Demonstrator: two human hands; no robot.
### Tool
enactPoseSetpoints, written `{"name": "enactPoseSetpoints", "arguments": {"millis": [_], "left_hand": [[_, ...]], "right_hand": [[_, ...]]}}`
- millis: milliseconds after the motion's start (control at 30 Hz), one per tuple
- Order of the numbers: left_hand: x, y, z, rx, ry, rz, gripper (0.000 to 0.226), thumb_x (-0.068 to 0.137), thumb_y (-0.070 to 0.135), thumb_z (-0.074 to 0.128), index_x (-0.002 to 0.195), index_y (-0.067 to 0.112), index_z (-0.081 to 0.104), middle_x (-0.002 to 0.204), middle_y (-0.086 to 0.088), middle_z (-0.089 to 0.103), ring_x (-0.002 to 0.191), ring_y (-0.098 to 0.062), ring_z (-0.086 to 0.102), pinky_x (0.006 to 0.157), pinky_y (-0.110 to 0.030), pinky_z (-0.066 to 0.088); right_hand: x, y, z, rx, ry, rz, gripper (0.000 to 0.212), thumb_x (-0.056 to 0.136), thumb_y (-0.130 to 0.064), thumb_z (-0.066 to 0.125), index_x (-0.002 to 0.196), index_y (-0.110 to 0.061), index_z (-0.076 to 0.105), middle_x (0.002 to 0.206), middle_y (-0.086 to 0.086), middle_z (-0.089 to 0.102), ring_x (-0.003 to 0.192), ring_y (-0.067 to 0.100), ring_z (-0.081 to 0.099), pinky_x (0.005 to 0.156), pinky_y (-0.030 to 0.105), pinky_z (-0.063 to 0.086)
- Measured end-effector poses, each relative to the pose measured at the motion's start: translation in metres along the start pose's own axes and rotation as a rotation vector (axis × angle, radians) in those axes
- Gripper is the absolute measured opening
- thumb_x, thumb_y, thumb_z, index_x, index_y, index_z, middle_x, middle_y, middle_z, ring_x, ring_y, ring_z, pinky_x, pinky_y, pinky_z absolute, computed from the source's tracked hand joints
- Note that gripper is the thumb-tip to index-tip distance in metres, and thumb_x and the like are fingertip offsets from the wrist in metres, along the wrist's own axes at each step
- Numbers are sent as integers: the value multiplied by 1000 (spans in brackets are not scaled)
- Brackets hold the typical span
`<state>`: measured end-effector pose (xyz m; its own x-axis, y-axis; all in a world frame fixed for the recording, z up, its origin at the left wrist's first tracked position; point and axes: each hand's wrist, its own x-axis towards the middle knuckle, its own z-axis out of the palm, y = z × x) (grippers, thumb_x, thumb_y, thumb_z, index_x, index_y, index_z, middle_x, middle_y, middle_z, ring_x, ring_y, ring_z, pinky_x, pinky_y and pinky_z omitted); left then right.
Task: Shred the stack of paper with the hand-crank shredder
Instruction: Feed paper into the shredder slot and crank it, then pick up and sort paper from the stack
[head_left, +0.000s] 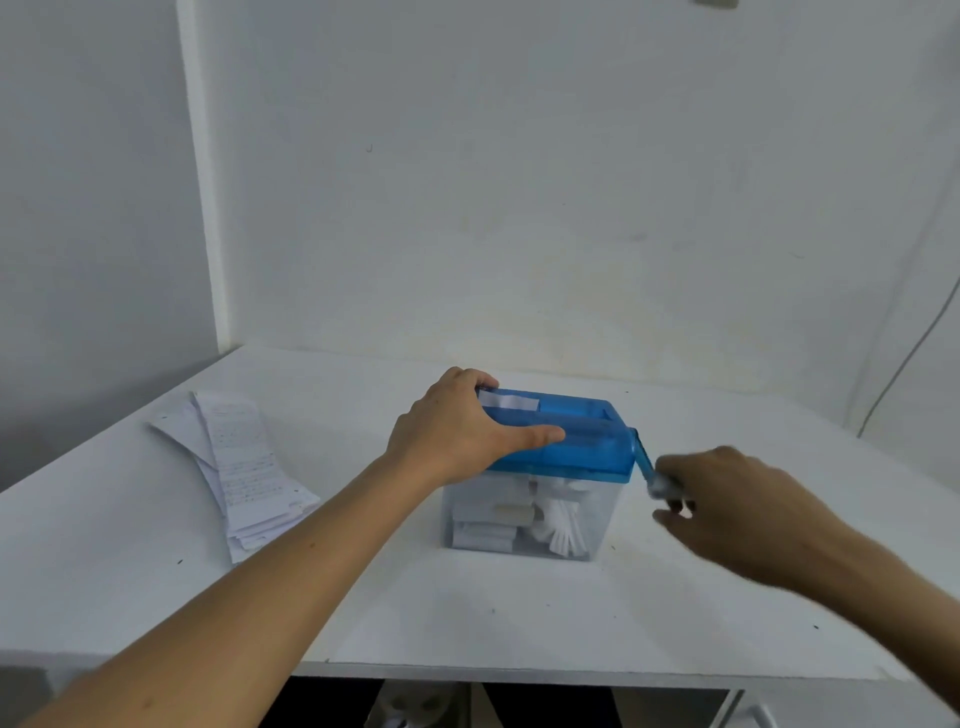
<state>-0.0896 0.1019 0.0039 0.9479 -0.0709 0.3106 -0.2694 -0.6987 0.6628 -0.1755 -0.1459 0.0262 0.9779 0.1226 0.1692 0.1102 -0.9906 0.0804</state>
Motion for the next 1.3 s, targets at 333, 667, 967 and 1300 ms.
{"name": "enactPoseSetpoints", "arguments": {"millis": [333,667,967,1300], "left_hand": [[0,-1,0,-3,-4,13,101,56,91,69,136,32,47,123,22,47,110,-7,52,94,-33,49],[0,-1,-1,1,-4,8,101,57,91,69,135,32,48,122,22,46,111,-7,52,96,-35,50],[-1,2,0,2,14,-3,98,59,88,70,136,31,49,125,21,46,110,-6,51,90,-31,50],[1,0,2,-80,-7,-12,97,61,88,68,136,30,49,128,18,47,114,-7,50,98,-36,51]], "right_hand": [[68,28,-59,146,192,-122,16,87,-43,73,97,-30,74,91,-13,70,69,2,57,65,22,41],[108,21,35,136,145,-38,28,103,-19,45,130,-23,53,124,2,60,100,25,63,86,36,53],[51,7,87,280,2,-25,9,101,-29,53,109,-32,52,102,-17,57,81,4,59,74,17,51],[3,12,29,211,162,18,48,98,-42,57,142,-38,38,139,-17,41,115,1,50,95,25,51]]}}
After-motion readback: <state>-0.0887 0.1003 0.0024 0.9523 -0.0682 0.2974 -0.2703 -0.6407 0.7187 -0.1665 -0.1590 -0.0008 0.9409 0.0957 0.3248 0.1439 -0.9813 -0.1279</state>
